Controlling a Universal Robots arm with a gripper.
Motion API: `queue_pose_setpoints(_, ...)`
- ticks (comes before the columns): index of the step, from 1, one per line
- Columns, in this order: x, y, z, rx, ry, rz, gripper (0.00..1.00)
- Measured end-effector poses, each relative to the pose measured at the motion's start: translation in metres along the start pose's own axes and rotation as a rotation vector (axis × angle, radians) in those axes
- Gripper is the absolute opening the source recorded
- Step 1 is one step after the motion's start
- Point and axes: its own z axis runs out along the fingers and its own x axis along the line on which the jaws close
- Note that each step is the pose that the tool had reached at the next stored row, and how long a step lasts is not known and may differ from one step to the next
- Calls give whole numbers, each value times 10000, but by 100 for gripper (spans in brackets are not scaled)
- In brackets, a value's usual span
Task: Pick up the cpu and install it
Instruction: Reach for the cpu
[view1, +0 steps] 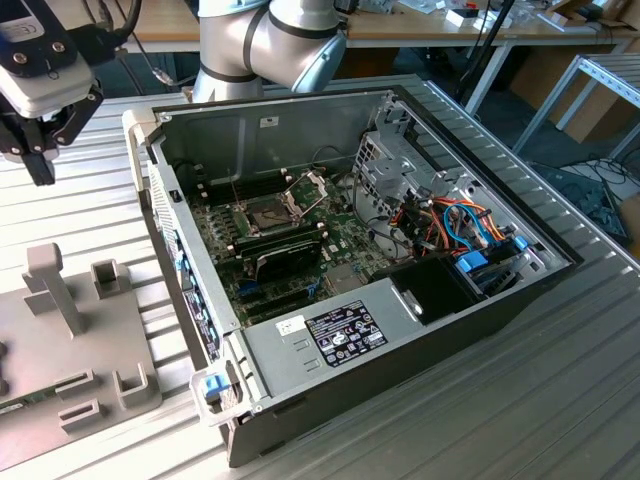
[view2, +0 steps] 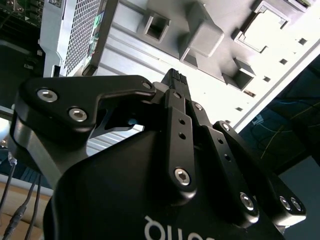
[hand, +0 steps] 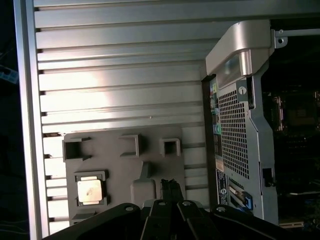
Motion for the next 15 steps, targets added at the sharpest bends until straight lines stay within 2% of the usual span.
queue_pose_setpoints(15,55,-4,-1,0,0,0,11)
